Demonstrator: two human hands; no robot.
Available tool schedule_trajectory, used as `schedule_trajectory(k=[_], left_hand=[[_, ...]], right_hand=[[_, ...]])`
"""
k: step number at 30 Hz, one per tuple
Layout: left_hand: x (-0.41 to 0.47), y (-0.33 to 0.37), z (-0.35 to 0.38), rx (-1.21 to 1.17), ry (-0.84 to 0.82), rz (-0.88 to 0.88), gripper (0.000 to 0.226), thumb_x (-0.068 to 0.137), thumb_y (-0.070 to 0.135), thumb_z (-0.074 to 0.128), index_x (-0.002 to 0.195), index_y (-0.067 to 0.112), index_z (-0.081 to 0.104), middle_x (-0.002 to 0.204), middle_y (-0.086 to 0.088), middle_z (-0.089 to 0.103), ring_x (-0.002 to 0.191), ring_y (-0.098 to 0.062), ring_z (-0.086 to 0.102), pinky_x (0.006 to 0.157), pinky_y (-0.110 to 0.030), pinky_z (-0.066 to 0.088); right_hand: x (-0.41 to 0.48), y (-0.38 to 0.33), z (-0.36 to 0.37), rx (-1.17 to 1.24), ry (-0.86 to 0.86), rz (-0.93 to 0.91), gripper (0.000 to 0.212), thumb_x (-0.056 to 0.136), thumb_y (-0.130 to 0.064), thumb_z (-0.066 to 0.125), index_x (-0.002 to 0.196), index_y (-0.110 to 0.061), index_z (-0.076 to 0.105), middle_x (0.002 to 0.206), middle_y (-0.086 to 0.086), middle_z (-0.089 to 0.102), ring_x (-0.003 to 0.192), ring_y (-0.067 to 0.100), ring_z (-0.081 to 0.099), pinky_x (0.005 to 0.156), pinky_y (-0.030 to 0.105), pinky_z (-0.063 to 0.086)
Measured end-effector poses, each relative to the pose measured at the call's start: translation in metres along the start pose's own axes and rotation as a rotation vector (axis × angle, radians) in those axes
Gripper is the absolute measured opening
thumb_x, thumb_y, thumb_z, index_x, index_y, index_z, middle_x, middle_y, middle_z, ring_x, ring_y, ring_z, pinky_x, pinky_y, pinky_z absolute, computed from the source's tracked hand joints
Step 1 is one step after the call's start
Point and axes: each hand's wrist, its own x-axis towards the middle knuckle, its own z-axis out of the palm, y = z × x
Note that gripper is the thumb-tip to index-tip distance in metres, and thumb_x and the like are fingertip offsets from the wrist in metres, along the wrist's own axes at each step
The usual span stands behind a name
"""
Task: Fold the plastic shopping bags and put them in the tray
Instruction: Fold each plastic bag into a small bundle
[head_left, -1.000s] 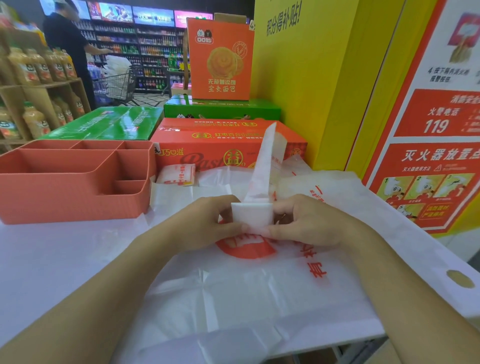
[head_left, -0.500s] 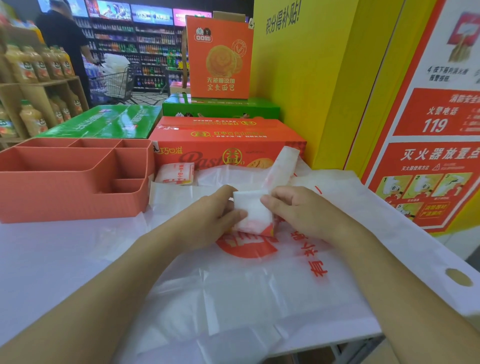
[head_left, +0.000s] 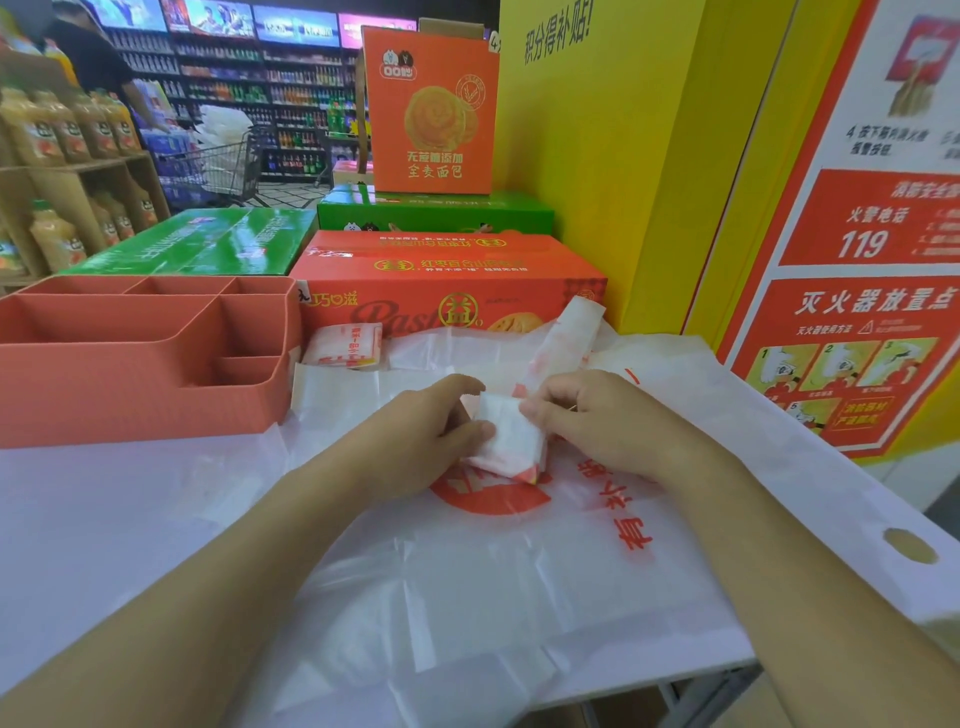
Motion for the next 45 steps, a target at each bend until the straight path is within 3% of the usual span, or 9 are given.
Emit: schedule_trajectory(k=[5,10,14,18,22,30,34,40,45], left_hand=[[0.0,-0.003,0.001,0.072,0.069,0.067,0.03,0.094,0.04,0.064,0.122,0.035,0.057,0.098,0.015,0.055,0.077,0.001,0.056,0.068,-0.016,0.041],[-0.001,-0.004,0.004,0.204,-0.033,0.22,0.031,0.103,0.039,0.048,0.129,0.035,0.064,0.13,0.018,0.055,0.111,-0.014,0.046,0.099,-0.025,0.035],[-0.005,0.004,0.0,0.327,-0.169,0.124,0.039,0.104,0.052,0.033,0.14,0.052,0.047,0.141,0.042,0.036,0.124,-0.008,0.032,0.107,-0.039,0.024],[-0.006,0.004,-0.001,0.35,-0.184,0.125,0.04,0.103,0.054,0.033,0.143,0.056,0.041,0.147,0.039,0.034,0.129,-0.003,0.027,0.108,-0.037,0.019],[-0.009,0.004,-0.004,0.33,-0.138,0.167,0.036,0.1,0.057,0.04,0.134,0.054,0.053,0.122,0.05,0.042,0.129,-0.002,0.029,0.106,-0.034,0.017],[-0.007,0.006,-0.002,0.351,-0.236,0.179,0.043,0.103,0.056,0.033,0.144,0.05,0.044,0.147,0.042,0.032,0.145,0.007,0.017,0.119,-0.033,0.006],[-0.005,0.003,0.0,0.445,-0.351,0.13,0.049,0.103,0.059,0.023,0.151,0.053,0.023,0.157,0.038,0.012,0.152,-0.002,0.001,0.122,-0.043,0.001],[-0.006,0.006,-0.001,0.478,-0.407,0.12,0.052,0.102,0.061,0.02,0.153,0.055,0.011,0.159,0.036,0.0,0.153,-0.007,-0.007,0.123,-0.049,-0.006],[-0.008,0.008,-0.002,0.457,-0.429,0.121,0.058,0.098,0.069,0.017,0.153,0.054,0.007,0.151,0.043,-0.001,0.153,-0.009,-0.008,0.123,-0.051,-0.006]], right_hand=[[0.002,0.002,0.004,-0.128,-0.026,0.033,0.033,0.096,-0.043,0.062,0.084,-0.013,0.069,0.1,-0.003,0.058,0.086,0.012,0.061,0.081,0.035,0.051],[0.004,0.007,0.007,-0.116,-0.002,0.036,0.015,0.09,-0.04,0.071,0.088,-0.027,0.064,0.104,-0.011,0.048,0.09,0.005,0.057,0.089,0.033,0.05],[0.007,0.012,0.009,-0.126,-0.041,-0.009,0.034,0.093,-0.035,0.068,0.126,-0.032,0.06,0.128,-0.012,0.049,0.109,0.005,0.047,0.108,0.035,0.04],[0.008,0.011,0.011,-0.236,-0.121,-0.021,0.05,0.101,-0.029,0.053,0.151,-0.032,0.046,0.16,-0.015,0.035,0.148,0.009,0.027,0.12,0.029,0.021],[0.006,0.014,0.008,-0.145,-0.173,-0.048,0.048,0.099,-0.016,0.049,0.142,-0.036,0.057,0.153,-0.022,0.045,0.141,0.001,0.04,0.119,0.026,0.029],[0.008,0.012,0.008,-0.205,-0.207,-0.111,0.052,0.098,-0.01,0.045,0.144,-0.033,0.056,0.156,-0.023,0.039,0.144,0.002,0.036,0.121,0.031,0.029],[0.012,0.012,0.01,-0.316,-0.316,-0.082,0.059,0.103,-0.014,0.038,0.157,-0.038,0.032,0.165,-0.022,0.018,0.154,0.004,0.008,0.127,0.037,0.013],[0.0,0.006,0.008,-0.224,-0.277,-0.087,0.051,0.106,-0.048,0.038,0.156,-0.039,0.031,0.165,-0.023,0.018,0.155,0.004,0.003,0.127,0.039,0.01],[-0.009,-0.01,0.007,-0.402,-0.467,0.068,0.073,0.097,-0.07,0.036,0.156,-0.053,-0.004,0.169,-0.005,-0.012,0.155,0.03,-0.012,0.125,0.05,0.003]])
